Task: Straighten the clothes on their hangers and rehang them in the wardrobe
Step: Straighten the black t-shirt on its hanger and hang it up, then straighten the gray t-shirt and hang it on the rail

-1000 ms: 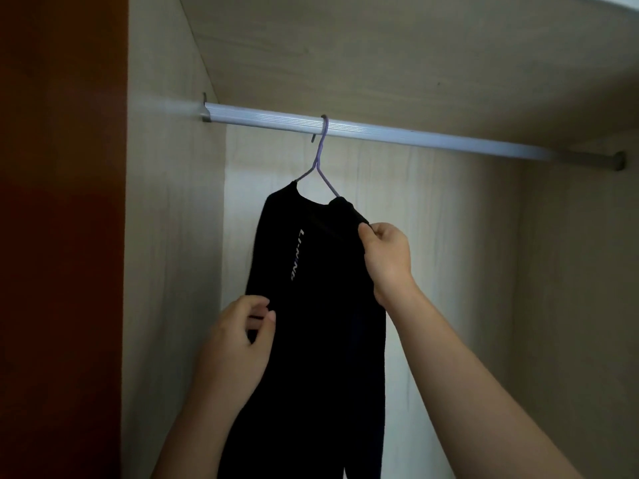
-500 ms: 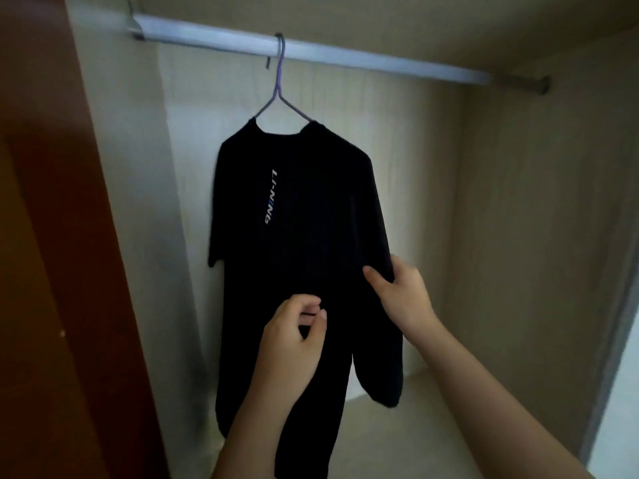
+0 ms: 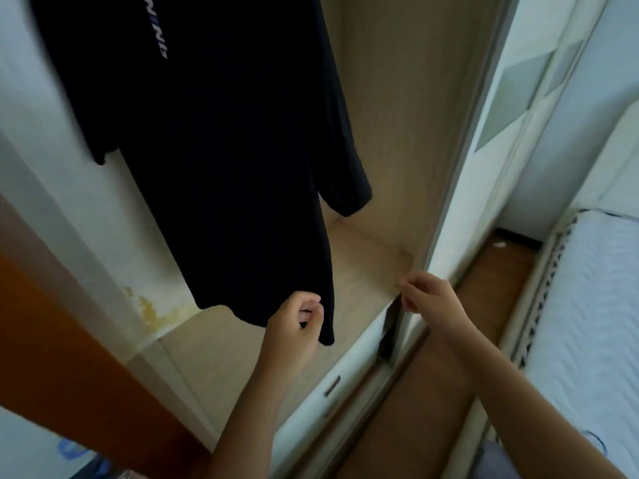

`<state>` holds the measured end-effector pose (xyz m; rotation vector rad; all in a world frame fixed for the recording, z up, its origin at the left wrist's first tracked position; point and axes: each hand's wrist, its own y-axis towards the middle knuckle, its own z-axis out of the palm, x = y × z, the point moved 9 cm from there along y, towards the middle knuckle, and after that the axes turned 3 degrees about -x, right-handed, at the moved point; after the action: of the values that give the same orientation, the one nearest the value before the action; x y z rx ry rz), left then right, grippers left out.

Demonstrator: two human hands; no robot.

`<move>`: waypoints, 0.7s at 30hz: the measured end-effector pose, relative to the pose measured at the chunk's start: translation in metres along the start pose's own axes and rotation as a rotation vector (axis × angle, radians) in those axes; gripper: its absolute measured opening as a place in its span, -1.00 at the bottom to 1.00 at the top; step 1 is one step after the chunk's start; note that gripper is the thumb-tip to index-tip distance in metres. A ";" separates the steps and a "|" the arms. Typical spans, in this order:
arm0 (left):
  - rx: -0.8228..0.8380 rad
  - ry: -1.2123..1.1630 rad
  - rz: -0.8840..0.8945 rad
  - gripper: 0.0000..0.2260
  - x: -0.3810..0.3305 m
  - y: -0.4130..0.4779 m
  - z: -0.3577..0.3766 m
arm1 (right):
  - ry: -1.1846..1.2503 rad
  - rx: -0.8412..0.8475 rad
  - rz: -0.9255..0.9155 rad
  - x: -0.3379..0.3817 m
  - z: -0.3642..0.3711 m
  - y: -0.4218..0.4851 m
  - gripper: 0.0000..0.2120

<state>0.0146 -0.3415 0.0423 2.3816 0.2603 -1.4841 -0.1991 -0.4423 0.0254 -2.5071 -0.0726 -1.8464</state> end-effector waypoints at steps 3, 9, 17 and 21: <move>0.121 0.002 -0.090 -0.90 0.032 -0.012 0.030 | -0.121 0.055 0.222 -0.085 -0.017 -0.032 -0.82; 0.372 0.097 -0.272 -0.92 0.103 -0.054 0.069 | -0.130 -0.087 0.689 -0.249 -0.064 -0.137 -0.85; 0.633 0.207 -0.357 -0.92 0.169 -0.116 0.094 | -0.115 -0.186 1.095 -0.348 -0.076 -0.286 -0.83; 0.750 0.258 -0.336 -0.92 0.187 -0.131 0.098 | -0.032 -0.343 1.149 -0.348 -0.081 -0.349 -0.89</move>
<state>-0.0269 -0.2581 -0.1877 3.2722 0.1889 -1.6137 -0.3982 -0.1055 -0.2850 -1.9223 1.4281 -1.3225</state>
